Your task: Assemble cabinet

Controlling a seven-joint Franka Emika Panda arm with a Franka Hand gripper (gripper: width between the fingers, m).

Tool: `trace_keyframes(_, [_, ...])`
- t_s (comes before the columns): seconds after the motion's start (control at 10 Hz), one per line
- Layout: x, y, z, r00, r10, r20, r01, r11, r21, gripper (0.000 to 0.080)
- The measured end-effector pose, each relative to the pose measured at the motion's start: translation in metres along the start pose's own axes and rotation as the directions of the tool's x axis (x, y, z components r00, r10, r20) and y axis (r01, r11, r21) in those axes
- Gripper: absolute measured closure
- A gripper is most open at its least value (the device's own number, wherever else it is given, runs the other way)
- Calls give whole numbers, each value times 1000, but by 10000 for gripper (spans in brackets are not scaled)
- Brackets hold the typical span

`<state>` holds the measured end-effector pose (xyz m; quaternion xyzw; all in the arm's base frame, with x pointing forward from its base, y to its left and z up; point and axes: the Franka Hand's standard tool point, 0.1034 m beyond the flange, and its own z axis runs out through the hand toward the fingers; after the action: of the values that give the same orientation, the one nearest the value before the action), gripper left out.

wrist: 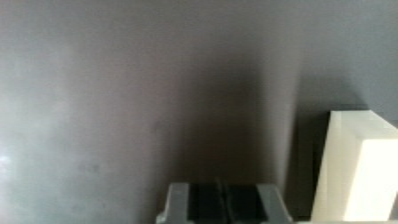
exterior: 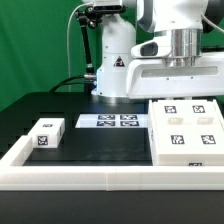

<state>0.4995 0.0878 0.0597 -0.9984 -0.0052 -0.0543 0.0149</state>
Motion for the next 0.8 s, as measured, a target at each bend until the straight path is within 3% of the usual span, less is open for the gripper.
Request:
trace_keyframes(0.5, [15,0,-42,1000,-4,24,4,1000,0,798])
trace_keyframes(0.8, [10,0,-35,999,-4,34,5,1000,-1,798])
